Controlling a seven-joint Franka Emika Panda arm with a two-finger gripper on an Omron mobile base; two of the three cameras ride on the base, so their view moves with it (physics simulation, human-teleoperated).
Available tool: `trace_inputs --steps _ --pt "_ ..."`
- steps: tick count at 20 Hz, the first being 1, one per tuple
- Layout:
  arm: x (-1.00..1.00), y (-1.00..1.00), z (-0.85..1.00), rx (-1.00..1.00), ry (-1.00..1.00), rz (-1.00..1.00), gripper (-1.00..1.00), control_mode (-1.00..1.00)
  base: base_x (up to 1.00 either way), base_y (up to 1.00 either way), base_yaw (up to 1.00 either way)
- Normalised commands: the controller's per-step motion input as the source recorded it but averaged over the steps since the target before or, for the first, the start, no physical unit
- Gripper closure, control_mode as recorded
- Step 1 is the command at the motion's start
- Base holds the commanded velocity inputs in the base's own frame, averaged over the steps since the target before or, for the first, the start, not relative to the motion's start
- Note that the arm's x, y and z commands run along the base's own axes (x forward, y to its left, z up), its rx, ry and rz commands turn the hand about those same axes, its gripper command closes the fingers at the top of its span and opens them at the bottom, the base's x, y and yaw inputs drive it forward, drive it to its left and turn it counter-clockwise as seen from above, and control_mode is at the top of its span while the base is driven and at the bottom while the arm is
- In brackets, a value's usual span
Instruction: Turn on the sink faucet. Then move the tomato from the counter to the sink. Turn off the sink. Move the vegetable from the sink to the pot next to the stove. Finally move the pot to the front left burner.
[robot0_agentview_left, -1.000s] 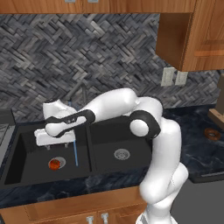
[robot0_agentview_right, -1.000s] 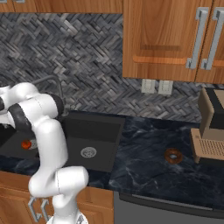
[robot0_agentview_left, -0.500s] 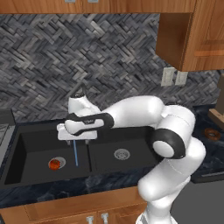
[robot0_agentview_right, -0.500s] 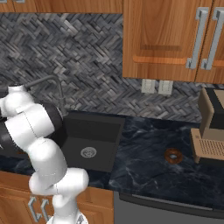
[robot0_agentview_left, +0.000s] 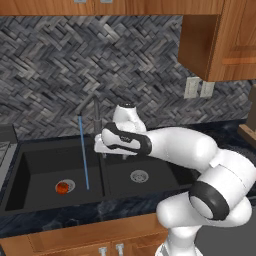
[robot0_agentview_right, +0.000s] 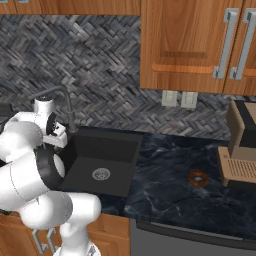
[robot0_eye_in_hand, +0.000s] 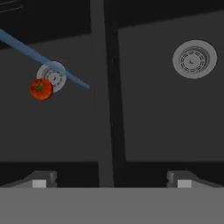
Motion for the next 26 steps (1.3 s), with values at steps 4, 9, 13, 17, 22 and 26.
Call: trace_inputs --steps 4,9,13,17,22,26 --pt "0.15 -0.80 0.22 0.07 -0.05 0.03 -1.00 -1.00 0.00 0.00 0.00" --pt "0.26 -0.66 0.14 0.02 -0.10 0.09 -1.00 -1.00 0.00 0.00 0.00" --pt "0.03 -0.53 0.10 -0.01 -0.14 0.03 -1.00 -1.00 0.00 0.00 0.00" --pt "0.05 -0.43 0.08 -0.02 -0.17 0.02 -1.00 -1.00 0.00 0.00 0.00" --pt "0.20 -0.32 0.02 0.00 -0.20 0.12 -1.00 -1.00 0.00 0.00 0.00" --pt "0.16 -0.39 0.00 0.00 -0.26 0.19 -1.00 -1.00 0.00 0.00 0.00"
